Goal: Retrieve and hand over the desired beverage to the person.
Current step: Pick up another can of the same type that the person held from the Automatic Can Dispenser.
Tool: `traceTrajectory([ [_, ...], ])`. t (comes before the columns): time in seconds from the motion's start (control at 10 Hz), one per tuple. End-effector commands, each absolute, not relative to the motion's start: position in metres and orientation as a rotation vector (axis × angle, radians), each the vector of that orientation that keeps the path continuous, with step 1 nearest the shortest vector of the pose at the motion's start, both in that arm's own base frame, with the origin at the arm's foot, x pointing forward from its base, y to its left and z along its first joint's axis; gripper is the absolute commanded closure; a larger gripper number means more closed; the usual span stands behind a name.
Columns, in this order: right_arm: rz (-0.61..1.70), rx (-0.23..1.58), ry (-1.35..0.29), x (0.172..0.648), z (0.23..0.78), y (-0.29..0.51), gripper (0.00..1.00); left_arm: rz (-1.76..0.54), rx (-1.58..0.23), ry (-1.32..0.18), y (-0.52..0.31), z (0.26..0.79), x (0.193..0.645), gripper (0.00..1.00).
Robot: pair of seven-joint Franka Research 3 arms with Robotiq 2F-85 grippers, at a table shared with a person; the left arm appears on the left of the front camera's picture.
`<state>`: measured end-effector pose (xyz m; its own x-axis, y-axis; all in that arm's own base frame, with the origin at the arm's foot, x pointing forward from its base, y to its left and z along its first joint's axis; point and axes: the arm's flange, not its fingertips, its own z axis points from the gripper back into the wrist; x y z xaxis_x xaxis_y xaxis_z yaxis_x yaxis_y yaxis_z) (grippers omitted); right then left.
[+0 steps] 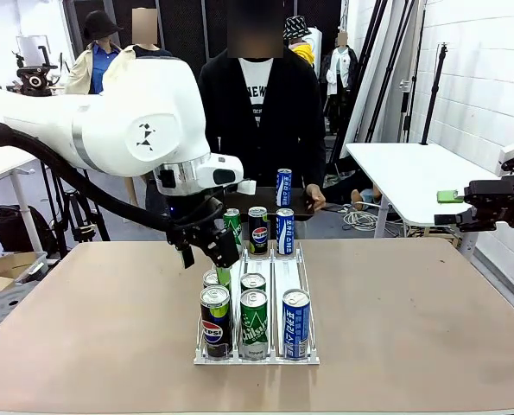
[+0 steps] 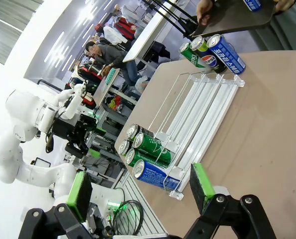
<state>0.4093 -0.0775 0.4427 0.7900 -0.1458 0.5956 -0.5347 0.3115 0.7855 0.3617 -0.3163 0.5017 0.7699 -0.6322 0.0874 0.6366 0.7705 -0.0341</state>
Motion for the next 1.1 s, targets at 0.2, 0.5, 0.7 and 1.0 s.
traceTrajectory([
  [0.2,0.282,1.261,-0.656,0.408,0.444,-0.077,0.0,-0.629,-0.01,-0.085,-0.326,0.479,0.366,0.0],
  [0.5,0.282,1.261,-0.656,0.408,0.444,-0.077,0.0,-0.573,0.001,-0.089,-0.33,0.465,0.369,0.0],
  [0.7,0.282,1.261,-0.656,0.408,0.444,-0.077,0.0,-0.547,0.01,-0.079,-0.33,0.458,0.372,0.0],
  [1.0,0.282,1.261,-0.656,0.408,0.444,-0.077,0.0,-0.521,0.002,-0.078,-0.331,0.451,0.373,0.0],
])
